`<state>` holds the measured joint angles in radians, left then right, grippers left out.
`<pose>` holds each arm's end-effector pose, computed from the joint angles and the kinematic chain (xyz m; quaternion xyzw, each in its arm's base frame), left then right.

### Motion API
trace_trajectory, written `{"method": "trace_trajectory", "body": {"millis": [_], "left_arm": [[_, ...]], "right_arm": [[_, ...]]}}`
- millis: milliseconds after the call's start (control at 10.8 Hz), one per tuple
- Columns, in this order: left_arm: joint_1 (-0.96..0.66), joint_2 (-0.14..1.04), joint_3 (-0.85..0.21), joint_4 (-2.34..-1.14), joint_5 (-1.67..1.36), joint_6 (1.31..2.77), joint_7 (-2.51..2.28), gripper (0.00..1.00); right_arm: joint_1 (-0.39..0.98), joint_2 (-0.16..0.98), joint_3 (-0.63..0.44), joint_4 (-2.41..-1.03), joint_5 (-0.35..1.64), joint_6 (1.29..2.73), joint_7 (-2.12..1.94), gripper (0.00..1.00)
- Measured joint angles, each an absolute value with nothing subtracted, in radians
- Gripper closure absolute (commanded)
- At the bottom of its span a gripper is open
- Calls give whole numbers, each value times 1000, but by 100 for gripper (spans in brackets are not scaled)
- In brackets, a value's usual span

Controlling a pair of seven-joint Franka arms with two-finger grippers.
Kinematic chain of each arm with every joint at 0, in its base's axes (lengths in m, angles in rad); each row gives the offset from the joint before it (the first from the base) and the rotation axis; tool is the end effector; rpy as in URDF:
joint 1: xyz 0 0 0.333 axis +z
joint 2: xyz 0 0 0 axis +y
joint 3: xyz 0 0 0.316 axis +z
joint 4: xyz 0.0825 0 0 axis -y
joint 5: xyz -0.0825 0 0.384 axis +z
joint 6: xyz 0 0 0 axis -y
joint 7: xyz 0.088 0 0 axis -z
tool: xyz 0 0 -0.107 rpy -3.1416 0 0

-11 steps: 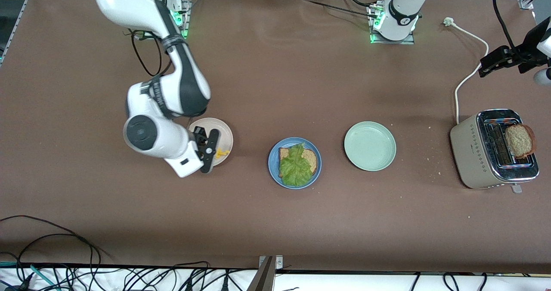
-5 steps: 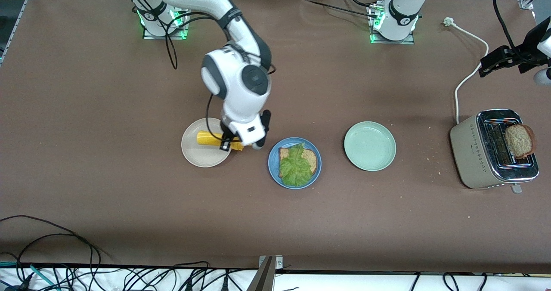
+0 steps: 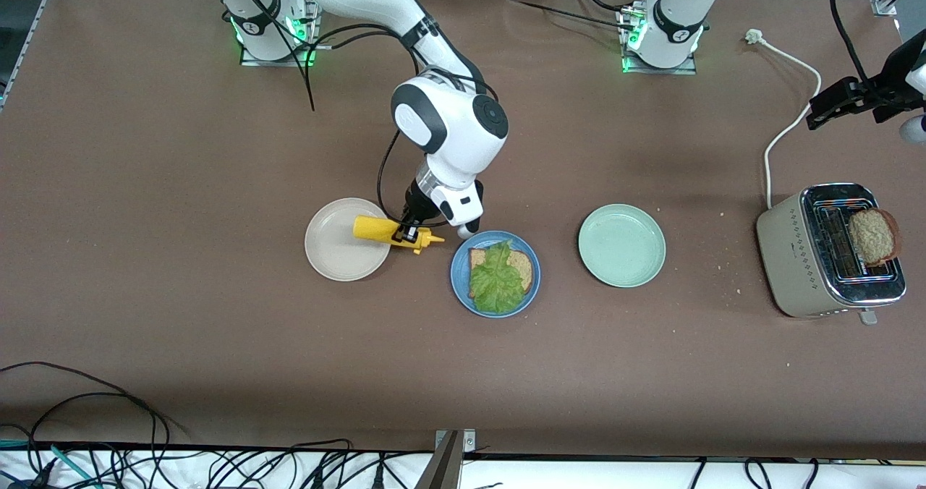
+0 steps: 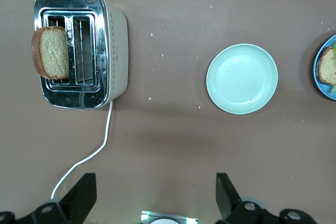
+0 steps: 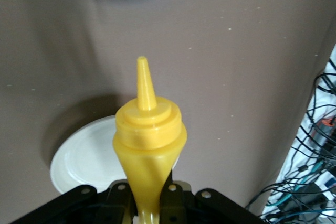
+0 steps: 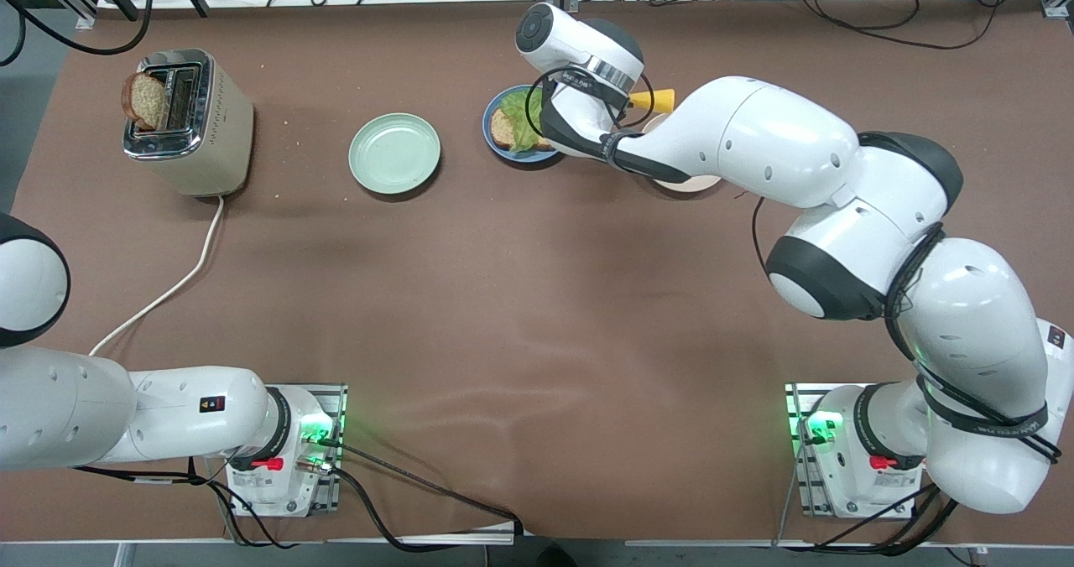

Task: Make sandwich in blue plate with both arms

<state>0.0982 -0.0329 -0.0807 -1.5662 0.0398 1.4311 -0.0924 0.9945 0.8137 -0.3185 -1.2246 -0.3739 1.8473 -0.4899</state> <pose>0.5292 0.0132 0.6330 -0.9969 -0.0567 0.0503 0.0230 0.5535 0.4867 0.3004 0.7367 0.6069 -0.0471 0.2946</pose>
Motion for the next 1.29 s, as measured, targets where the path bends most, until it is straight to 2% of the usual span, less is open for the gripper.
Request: {"method": "trace_trajectory", "body": {"millis": [739, 1016, 1293], "left_arm": [[142, -23, -77, -1567, 27, 1431, -93, 0], [170, 19, -77, -1567, 20, 1433, -91, 0], [171, 45, -77, -1567, 26, 1438, -92, 0]], "right_arm": [[1004, 853, -335, -1163, -431, 1840, -499, 85], [963, 806, -356, -1145, -279, 1824, -576, 85], [845, 720, -364, -1139, -47, 1795, -736, 85]]}}
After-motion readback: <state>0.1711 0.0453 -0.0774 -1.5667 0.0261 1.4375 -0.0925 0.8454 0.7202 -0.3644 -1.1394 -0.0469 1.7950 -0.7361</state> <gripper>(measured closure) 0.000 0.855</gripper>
